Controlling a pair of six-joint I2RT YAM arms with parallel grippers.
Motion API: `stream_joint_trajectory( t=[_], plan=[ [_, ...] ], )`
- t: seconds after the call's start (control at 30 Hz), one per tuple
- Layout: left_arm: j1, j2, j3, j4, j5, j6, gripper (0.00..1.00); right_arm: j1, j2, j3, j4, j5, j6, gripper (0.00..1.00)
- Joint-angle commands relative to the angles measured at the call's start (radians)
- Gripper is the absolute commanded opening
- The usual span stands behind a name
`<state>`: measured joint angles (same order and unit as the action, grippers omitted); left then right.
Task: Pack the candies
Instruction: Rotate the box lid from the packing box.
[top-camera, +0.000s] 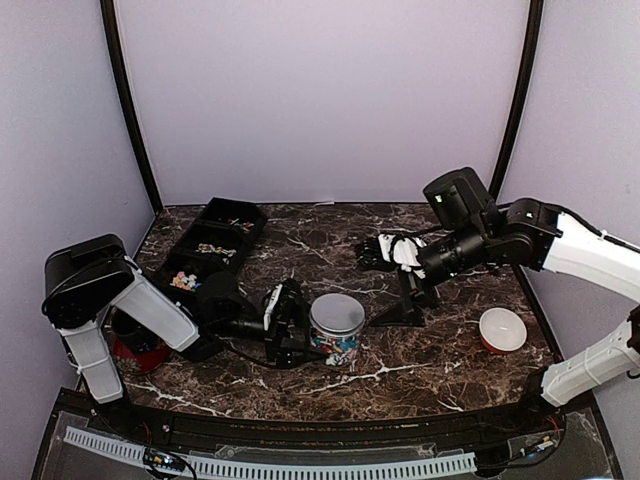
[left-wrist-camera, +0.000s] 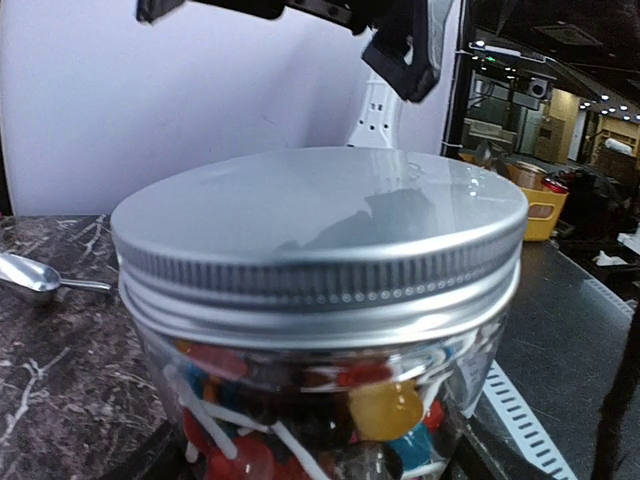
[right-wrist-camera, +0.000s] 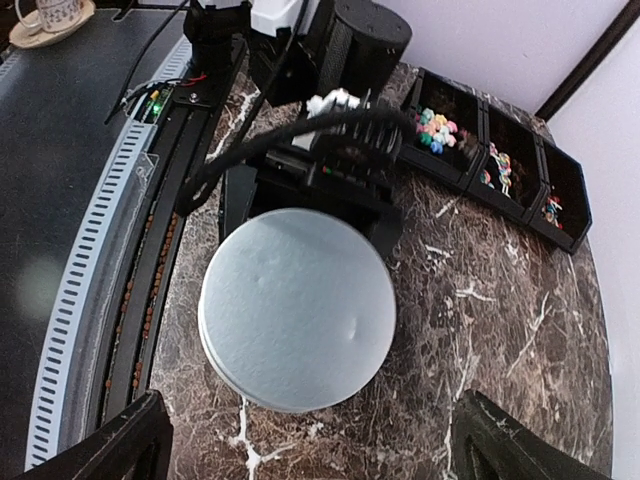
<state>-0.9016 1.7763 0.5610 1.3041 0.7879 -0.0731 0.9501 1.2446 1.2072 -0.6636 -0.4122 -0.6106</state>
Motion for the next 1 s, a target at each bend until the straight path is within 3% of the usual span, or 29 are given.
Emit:
stream_joint_trajectory(
  t=[0.0, 0.37, 0.97],
  plan=[
    [-0.003, 0.056, 0.028, 0.131, 0.179, -0.083, 0.70, -0.004, 0.067, 0.057, -0.042, -0.123, -0.089, 0.97],
    [-0.003, 0.107, 0.037, 0.158, 0.241, -0.097, 0.70, 0.044, 0.242, 0.131, -0.089, -0.218, -0.173, 0.97],
    [-0.003, 0.106, 0.059, 0.083, 0.282, -0.075, 0.70, 0.049, 0.326, 0.158, -0.110, -0.283, -0.183, 0.97]
  ],
)
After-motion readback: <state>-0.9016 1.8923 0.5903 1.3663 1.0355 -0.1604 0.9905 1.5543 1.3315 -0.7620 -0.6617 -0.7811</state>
